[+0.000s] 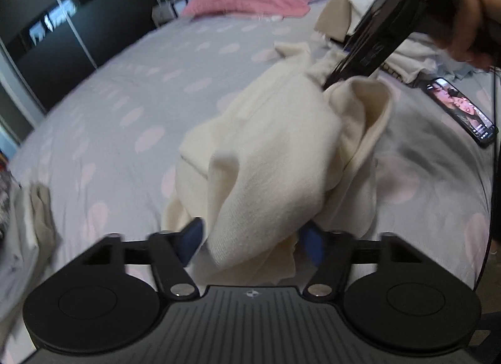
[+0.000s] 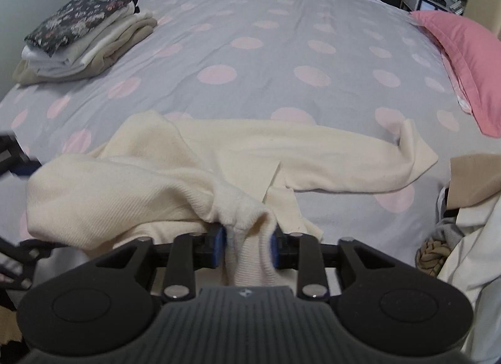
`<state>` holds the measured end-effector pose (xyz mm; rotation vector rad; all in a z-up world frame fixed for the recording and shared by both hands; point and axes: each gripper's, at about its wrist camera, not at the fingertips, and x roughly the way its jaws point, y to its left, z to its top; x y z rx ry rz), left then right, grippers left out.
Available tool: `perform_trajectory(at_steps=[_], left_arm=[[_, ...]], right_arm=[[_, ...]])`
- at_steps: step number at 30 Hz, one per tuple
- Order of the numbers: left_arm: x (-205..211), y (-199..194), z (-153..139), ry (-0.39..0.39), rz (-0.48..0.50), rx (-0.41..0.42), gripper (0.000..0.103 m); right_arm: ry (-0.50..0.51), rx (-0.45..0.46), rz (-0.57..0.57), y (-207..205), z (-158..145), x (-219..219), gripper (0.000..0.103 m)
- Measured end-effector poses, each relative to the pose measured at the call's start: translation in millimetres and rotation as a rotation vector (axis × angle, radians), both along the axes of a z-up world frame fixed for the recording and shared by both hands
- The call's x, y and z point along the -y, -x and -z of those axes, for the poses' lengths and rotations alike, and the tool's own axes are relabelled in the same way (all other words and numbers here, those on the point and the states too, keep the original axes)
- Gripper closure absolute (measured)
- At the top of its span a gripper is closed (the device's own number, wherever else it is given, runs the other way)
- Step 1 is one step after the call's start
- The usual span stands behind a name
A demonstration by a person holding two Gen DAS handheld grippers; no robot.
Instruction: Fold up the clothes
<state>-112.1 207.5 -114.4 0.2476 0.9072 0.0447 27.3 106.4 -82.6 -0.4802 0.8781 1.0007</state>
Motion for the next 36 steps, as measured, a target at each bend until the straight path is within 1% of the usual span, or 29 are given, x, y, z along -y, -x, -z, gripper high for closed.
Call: perform_trajectory(at_steps=[2, 4, 5, 6, 7, 8, 10, 13, 14, 16, 17, 19, 20, 21, 22, 23, 24, 25, 26, 29, 32, 36], left_arm=[[-13.4, -1.1, -2.8, 0.078, -0.032, 0.004, 0.065], [-23.7, 0.2, -7.2, 0.136, -0.069, 0.02, 0.073], [-27.5, 0.8, -9.9, 0.145, -0.081, 0.028, 0.077], [-30.4, 1.3, -12.5, 0.149, -0.087, 0.038, 0.08], [-33.0, 1.9, -15.2, 0.153, -0.092, 0.05, 0.085], [-35.0, 2.4, -18.6, 0.158, -0.097, 0.063, 0.087], [-38.7, 3.0, -26.9, 0.17, -0.11, 0.094, 0.089], [-44.0, 2.9, -40.7, 0.179, -0.135, 0.143, 0.093], [-45.7, 2.8, -44.7, 0.182, -0.142, 0.155, 0.093], [-48.6, 4.3, -50.4, 0.19, -0.157, 0.171, 0.094], [-49.3, 5.3, -52.3, 0.195, -0.164, 0.177, 0.095], [-50.4, 7.8, -55.5, 0.2, -0.172, 0.182, 0.097], [-50.2, 9.4, -57.2, 0.199, -0.173, 0.185, 0.098], [-49.5, 11.4, -59.2, 0.195, -0.175, 0.19, 0.098], [-49.1, 13.8, -61.5, 0.193, -0.178, 0.196, 0.098], [-49.2, 16.7, -64.0, 0.193, -0.181, 0.205, 0.098], [-49.2, 19.6, -66.8, 0.193, -0.185, 0.213, 0.098], [-48.9, 22.6, -70.1, 0.192, -0.188, 0.221, 0.098], [-48.4, 25.8, -73.3, 0.188, -0.192, 0.23, 0.099], [-47.1, 34.8, -86.0, 0.172, -0.195, 0.252, 0.1], [-46.1, 42.7, -104.0, 0.166, -0.187, 0.282, 0.101], [-45.7, 51.2, -134.0, 0.175, -0.184, 0.344, 0.102]], right_arm=[[-0.022, 0.009, 0.0, 2.0, -6.0, 2.7, 0.059], [-0.056, 0.036, -0.017, 7.4, -16.6, 6.6, 0.058], [-0.077, 0.056, -0.036, 11.7, -22.7, 8.3, 0.055], [-0.1, 0.079, -0.06, 16.7, -29.0, 10.0, 0.05], [-0.125, 0.102, -0.089, 22.7, -35.4, 11.3, 0.046], [-0.151, 0.122, -0.125, 29.8, -41.4, 12.2, 0.041], [-0.199, 0.13, -0.204, 44.5, -50.2, 12.3, 0.04], [-0.231, 0.059, -0.334, 66.1, -49.7, 7.3, 0.034], [-0.225, 0.036, -0.372, 73.1, -46.8, 4.6, 0.032], [-0.172, 0.041, -0.414, 87.8, -34.8, -2.6, 0.03], [-0.134, 0.067, -0.428, 95.3, -27.4, -6.8, 0.03], [-0.029, 0.187, -0.426, 107.5, -10.3, -15.0, 0.03], [0.021, 0.252, -0.421, 110.4, -2.4, -17.7, 0.033], [0.058, 0.295, -0.42, 111.4, 3.6, -17.5, 0.046], [0.065, 0.304, -0.414, 110.1, 4.9, -15.8, 0.057], [0.06, 0.3, -0.403, 107.6, 3.8, -14.0, 0.077], [0.039, 0.295, -0.383, 105.2, -1.2, -11.0, 0.084], [0.01, 0.29, -0.357, 102.7, -8.3, -7.4, 0.085], [-0.019, 0.286, -0.331, 100.2, -15.5, -3.7, 0.09], [-0.115, 0.315, -0.277, 97.6, -46.2, 9.3, 0.095], [-0.202, 0.34, -0.229, 95.2, -80.4, 24.6, 0.095], [-0.291, 0.31, -0.204, 93.1, -120.2, 40.2, 0.095]])
